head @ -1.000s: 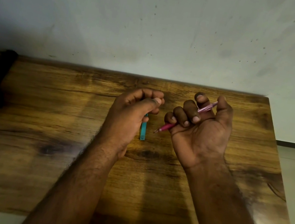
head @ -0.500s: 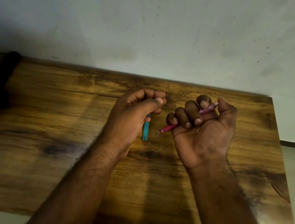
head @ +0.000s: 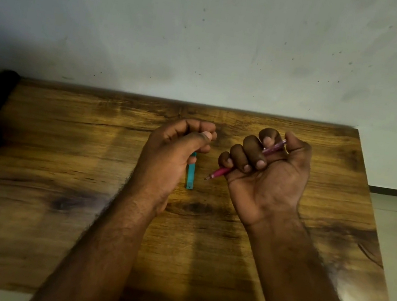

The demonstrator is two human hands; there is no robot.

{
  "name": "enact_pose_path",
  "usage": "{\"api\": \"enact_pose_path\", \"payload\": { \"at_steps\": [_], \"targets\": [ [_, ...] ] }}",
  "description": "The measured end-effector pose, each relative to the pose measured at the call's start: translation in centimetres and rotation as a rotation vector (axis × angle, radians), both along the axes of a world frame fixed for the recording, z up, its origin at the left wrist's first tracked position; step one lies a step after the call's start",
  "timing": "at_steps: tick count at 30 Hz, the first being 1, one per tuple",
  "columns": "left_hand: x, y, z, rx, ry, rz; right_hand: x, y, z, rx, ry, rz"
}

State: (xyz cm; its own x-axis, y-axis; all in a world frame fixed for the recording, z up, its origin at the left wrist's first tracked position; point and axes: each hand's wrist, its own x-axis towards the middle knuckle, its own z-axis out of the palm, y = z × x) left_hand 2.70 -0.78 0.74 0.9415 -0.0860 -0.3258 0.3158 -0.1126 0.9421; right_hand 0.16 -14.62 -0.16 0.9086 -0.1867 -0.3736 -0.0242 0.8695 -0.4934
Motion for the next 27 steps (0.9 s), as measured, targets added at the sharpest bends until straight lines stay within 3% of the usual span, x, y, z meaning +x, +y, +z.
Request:
{"api": "enact_pose_path", "payload": {
  "at_steps": [27],
  "targets": [
    [0.10, 0.05, -0.09, -0.007, -0.013, 0.005, 0.11, -0.01, -0.05, 0.032, 0.013, 0.002]
  ]
}}
